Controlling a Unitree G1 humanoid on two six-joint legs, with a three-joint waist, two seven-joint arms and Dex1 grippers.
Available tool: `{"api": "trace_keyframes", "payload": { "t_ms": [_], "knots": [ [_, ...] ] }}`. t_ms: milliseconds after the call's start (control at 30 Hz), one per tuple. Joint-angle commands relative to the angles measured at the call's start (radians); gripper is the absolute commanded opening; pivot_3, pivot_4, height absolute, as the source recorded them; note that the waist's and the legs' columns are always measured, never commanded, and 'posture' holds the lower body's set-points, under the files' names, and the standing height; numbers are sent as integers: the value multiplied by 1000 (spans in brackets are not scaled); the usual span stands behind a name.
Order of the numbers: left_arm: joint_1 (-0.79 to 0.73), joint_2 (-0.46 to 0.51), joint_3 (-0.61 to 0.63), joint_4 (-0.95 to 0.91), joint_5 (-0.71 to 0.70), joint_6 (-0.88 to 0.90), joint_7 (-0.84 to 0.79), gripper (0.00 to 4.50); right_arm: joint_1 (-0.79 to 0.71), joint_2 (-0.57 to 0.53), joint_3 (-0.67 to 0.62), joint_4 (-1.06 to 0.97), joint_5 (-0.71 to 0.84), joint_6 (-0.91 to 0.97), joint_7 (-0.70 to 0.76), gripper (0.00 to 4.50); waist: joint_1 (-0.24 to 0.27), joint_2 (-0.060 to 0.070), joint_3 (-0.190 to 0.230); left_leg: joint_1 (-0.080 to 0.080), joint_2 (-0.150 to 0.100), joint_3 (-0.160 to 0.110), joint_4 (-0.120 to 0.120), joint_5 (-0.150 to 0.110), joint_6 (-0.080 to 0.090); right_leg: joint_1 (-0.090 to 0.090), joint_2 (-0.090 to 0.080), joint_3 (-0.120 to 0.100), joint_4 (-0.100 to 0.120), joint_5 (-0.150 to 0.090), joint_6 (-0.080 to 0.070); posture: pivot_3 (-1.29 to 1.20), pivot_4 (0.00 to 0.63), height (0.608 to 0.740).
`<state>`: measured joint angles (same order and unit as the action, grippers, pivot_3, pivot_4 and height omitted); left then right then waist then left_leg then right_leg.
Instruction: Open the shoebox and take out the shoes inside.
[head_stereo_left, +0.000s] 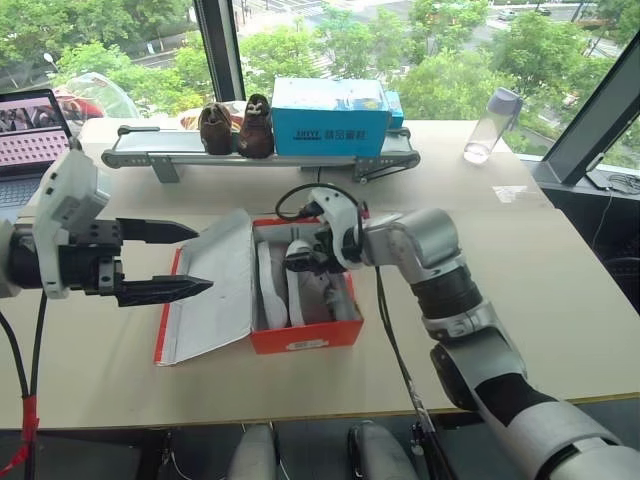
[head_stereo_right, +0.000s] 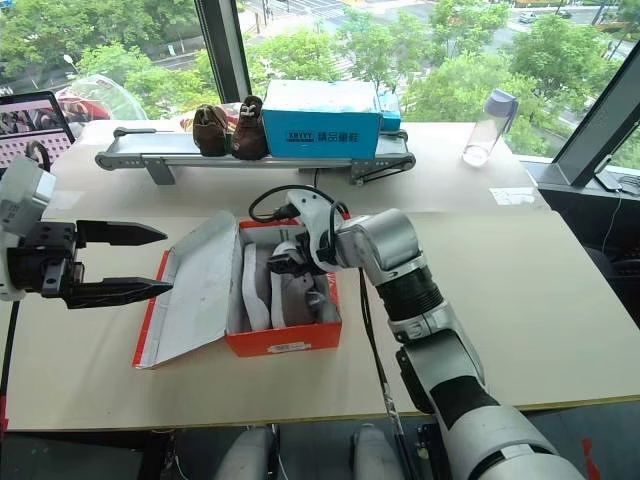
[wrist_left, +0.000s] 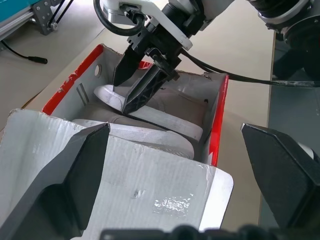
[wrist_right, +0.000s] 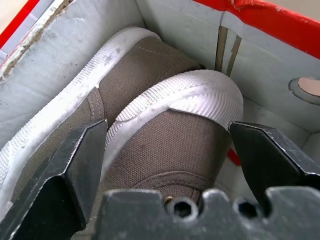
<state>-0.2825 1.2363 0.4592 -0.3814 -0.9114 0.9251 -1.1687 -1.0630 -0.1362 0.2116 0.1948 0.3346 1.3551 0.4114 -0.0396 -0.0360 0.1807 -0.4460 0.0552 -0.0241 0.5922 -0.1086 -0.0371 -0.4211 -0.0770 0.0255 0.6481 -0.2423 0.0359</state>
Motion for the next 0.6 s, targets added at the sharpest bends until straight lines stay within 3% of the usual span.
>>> {"api": "trace_keyframes", "payload": {
  "t_ms": [33,600],
  "knots": [
    [-2,19,46,-13,-5,-3,-2,4500,-33,-5,-15,-36,-12,51,-27,4462,0,0,0,0,0,0,0,0,0,0,0,0,0,0,0,0,150,740],
    [-7,27,27,-1,18,-24,-6,4500,-65,35,-14,-82,-5,114,-71,4462,-3,0,0,-5,0,0,-1,0,0,-4,0,0,0,1,-2,0,150,740]
  ]
}}
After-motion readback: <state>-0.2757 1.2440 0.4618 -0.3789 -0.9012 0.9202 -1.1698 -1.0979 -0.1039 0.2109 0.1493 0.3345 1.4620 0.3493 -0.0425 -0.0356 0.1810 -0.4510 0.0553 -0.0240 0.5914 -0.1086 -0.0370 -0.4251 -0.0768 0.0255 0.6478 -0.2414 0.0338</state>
